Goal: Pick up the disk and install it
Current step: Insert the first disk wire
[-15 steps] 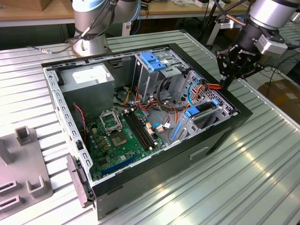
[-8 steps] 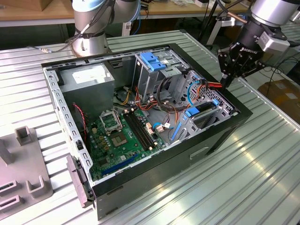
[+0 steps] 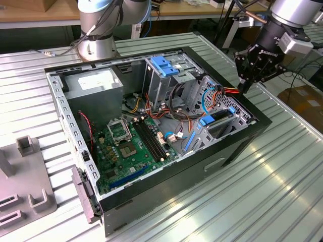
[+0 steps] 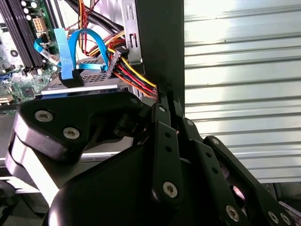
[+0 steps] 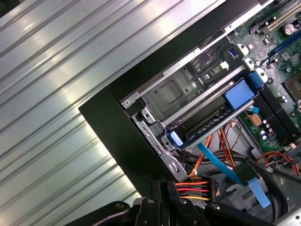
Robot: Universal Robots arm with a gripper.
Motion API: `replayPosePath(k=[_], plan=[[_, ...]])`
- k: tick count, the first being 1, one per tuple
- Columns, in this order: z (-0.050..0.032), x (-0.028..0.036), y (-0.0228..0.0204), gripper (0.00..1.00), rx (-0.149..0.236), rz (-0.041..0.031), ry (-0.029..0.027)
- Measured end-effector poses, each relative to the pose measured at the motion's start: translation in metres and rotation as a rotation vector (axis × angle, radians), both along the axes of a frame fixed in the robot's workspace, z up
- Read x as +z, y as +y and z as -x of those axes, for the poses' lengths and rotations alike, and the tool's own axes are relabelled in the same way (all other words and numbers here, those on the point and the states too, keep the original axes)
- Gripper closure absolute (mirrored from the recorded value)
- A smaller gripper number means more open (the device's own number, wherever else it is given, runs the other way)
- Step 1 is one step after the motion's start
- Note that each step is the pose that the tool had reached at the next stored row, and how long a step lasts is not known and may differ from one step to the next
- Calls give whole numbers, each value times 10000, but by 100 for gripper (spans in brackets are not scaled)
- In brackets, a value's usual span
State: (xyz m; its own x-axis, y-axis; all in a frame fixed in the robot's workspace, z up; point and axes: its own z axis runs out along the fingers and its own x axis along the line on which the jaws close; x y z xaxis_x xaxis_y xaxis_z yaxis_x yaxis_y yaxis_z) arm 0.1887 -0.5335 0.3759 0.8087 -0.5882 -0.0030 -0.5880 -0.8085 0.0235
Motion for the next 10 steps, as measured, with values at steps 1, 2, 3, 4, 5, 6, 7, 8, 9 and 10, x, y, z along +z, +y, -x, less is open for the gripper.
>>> replayPosePath(k=[1,2,3,4,5,6,7,8,9,10], plan=[[14,-2,-1,84,-1,-2,0],[32,-2,0,84,0,-1,0],[55,-2,0,84,0,-1,0],[89,-3,-1,84,0,-2,0],[119,-3,-1,84,0,-2,0],[150,-3,-1,84,-1,-2,0],[176,-4,-1,84,-1,-3,0],[203,-4,0,84,0,-3,0],[227,-4,-1,84,0,-3,0],[271,-4,-1,84,0,-2,0]])
